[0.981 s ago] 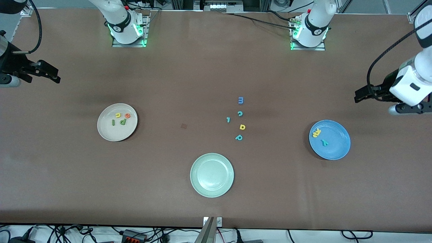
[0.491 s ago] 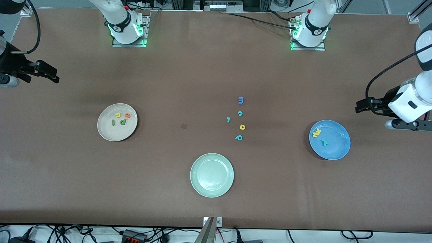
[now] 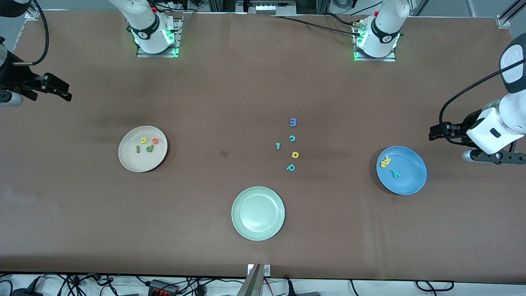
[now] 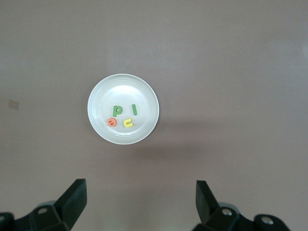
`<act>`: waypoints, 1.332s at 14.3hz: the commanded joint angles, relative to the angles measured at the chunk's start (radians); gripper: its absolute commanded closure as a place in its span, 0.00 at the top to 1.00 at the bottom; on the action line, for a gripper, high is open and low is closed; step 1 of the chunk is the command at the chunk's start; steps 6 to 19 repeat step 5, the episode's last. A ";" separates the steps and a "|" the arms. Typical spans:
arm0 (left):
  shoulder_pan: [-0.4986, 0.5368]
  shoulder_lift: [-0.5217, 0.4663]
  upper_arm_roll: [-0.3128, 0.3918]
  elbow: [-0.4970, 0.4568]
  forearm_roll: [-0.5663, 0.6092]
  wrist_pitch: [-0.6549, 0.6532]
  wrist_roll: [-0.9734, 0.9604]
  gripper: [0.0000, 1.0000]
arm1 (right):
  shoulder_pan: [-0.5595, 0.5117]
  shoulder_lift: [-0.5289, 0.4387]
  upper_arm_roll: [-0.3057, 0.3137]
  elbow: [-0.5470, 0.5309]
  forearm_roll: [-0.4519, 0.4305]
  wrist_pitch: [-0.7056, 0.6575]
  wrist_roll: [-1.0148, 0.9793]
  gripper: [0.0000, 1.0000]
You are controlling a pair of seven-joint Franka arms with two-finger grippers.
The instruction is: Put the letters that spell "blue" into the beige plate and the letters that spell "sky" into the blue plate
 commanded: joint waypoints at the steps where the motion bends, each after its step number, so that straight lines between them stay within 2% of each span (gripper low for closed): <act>1: -0.005 -0.022 -0.005 0.018 -0.009 -0.010 0.020 1.00 | -0.012 -0.001 0.006 0.014 -0.013 -0.017 -0.016 1.00; 19: -0.004 -0.041 -0.021 0.013 -0.009 -0.012 0.021 1.00 | -0.012 0.000 0.006 0.014 -0.013 -0.016 -0.016 1.00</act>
